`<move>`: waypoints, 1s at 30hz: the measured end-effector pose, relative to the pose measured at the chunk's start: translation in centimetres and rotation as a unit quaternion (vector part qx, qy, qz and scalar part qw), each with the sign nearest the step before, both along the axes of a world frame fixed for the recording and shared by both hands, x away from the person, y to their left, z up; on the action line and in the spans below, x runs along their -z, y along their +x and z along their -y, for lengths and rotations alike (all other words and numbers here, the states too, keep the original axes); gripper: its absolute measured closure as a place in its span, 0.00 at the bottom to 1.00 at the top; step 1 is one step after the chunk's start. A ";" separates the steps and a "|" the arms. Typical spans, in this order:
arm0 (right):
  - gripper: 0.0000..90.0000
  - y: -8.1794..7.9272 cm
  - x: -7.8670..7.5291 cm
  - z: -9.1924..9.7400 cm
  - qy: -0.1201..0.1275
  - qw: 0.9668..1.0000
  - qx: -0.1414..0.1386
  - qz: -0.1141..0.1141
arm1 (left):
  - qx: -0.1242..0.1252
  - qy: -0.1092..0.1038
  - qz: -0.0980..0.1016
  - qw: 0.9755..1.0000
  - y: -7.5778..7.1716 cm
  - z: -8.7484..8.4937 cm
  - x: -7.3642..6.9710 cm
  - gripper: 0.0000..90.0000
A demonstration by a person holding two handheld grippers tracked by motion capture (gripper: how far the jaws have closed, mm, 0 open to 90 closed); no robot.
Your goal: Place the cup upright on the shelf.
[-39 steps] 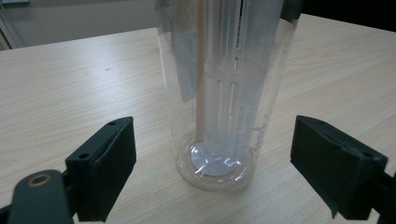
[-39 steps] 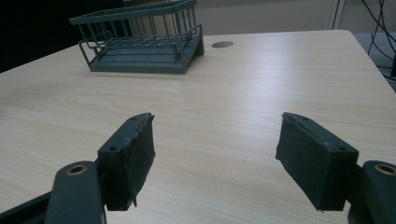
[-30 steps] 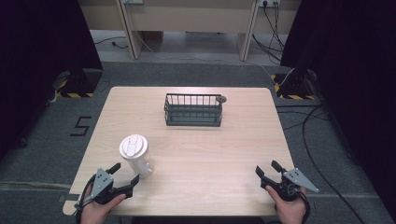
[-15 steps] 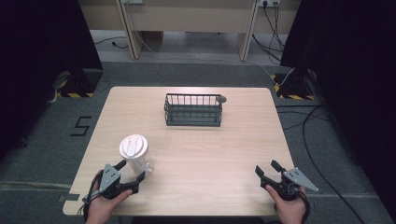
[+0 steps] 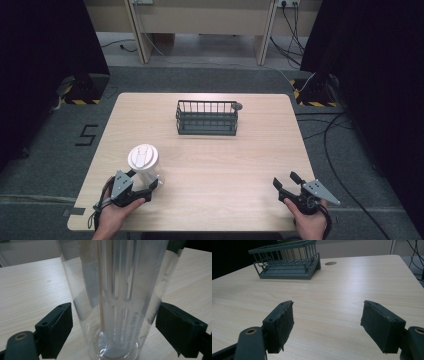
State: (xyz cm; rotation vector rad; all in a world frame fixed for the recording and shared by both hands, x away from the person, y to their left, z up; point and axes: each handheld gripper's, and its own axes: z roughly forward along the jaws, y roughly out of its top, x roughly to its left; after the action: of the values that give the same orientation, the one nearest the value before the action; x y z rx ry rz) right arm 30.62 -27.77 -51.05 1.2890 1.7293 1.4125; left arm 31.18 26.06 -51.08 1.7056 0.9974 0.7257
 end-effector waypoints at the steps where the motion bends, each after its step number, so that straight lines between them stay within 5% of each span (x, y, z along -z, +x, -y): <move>1: 0.29 0.0 0.0 0.0 0.000 1.000 0.000 -0.001 | 0.000 -0.001 0.001 1.000 0.1 0.1 0.0 0.15; 30: 0.29 0.2 0.3 0.1 -0.008 1.000 -0.001 -0.006 | 0.025 -0.016 0.020 0.999 1.4 1.2 -0.8 0.20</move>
State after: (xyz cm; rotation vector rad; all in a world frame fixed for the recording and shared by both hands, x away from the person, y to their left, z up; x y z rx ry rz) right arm 30.78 -27.83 -51.34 1.2909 1.7475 1.3928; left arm 32.58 24.89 -50.31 1.6769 0.9301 0.7048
